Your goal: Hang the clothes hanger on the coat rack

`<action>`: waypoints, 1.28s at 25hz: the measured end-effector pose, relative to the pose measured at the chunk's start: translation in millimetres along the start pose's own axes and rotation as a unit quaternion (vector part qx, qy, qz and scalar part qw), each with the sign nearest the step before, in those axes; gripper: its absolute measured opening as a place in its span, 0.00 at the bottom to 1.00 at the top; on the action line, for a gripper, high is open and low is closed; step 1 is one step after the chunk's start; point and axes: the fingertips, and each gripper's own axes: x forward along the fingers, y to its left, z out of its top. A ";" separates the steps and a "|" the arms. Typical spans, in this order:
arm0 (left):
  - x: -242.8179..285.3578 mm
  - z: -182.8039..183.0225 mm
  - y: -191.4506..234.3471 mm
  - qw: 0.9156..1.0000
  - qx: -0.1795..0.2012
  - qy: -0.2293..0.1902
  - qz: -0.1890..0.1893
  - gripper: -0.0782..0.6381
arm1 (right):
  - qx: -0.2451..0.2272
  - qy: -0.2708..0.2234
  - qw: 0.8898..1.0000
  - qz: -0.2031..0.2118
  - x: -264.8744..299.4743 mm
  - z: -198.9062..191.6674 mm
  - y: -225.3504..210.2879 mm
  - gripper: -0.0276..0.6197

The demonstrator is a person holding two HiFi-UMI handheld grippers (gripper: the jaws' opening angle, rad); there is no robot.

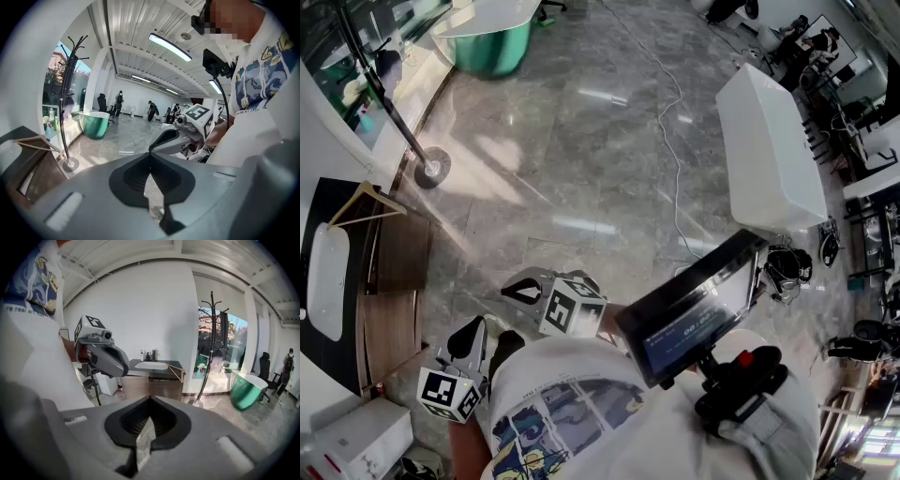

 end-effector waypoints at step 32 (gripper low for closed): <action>-21.3 25.1 150.8 0.999 -0.036 -0.020 0.016 0.11 | 0.102 0.027 0.994 0.012 143.1 24.4 -100.7 0.17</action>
